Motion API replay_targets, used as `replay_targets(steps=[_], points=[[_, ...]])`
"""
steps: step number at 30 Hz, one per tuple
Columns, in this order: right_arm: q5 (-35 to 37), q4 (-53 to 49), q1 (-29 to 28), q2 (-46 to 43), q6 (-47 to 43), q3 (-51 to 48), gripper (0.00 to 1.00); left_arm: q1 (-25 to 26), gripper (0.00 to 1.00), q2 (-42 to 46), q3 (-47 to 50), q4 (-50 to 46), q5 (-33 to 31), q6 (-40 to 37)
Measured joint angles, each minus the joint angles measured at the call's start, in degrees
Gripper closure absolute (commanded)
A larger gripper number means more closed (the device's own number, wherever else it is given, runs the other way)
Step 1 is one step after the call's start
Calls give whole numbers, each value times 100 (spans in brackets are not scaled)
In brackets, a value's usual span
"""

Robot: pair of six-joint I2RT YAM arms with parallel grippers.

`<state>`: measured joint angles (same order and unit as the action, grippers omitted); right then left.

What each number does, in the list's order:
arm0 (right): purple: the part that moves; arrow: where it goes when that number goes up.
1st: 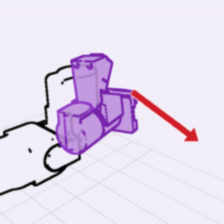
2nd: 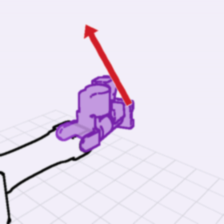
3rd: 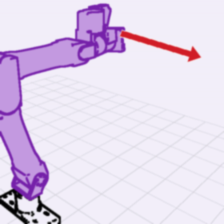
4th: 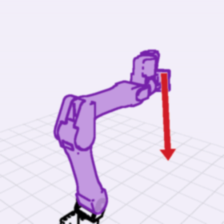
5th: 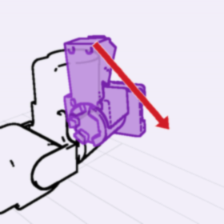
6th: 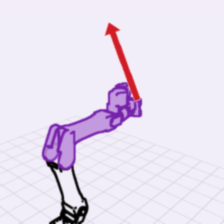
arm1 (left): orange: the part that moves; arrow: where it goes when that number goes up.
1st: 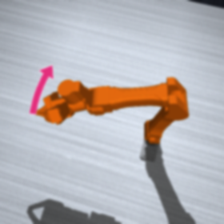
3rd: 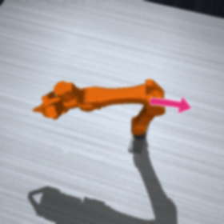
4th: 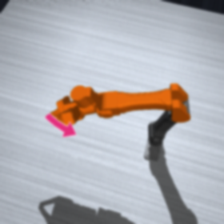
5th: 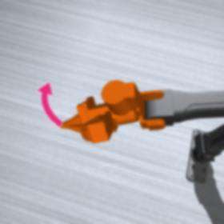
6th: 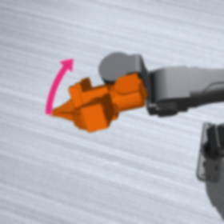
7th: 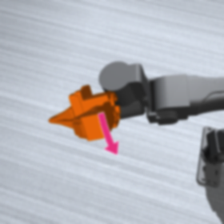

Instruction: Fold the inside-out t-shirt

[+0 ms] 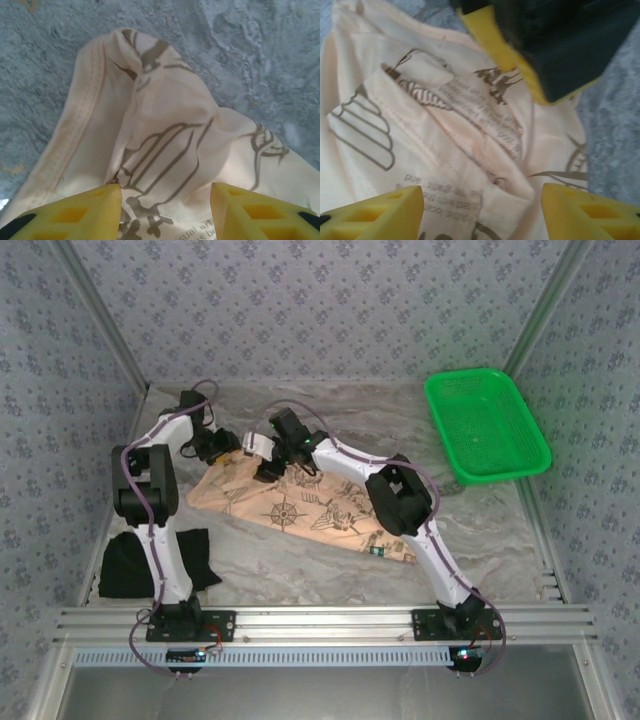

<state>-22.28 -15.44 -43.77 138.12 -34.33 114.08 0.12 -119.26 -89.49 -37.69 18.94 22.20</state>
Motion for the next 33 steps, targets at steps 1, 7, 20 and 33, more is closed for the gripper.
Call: replay_targets(steps=[1,7,20,33], points=[[-24,-153,0,39,-22,61,63,0,51,-66,-55,-20,-79,-33],[-337,-704,0,66,-356,85,100,4,53,-391,-308,-319,-337,-203],[-981,-791,-706,-1132,-2267,-1753,90,2,53,-496,-505,-472,-339,-374],[-693,-710,-739,-1762,-2343,-2638,57,-7,50,-664,-837,-822,-334,-522]])
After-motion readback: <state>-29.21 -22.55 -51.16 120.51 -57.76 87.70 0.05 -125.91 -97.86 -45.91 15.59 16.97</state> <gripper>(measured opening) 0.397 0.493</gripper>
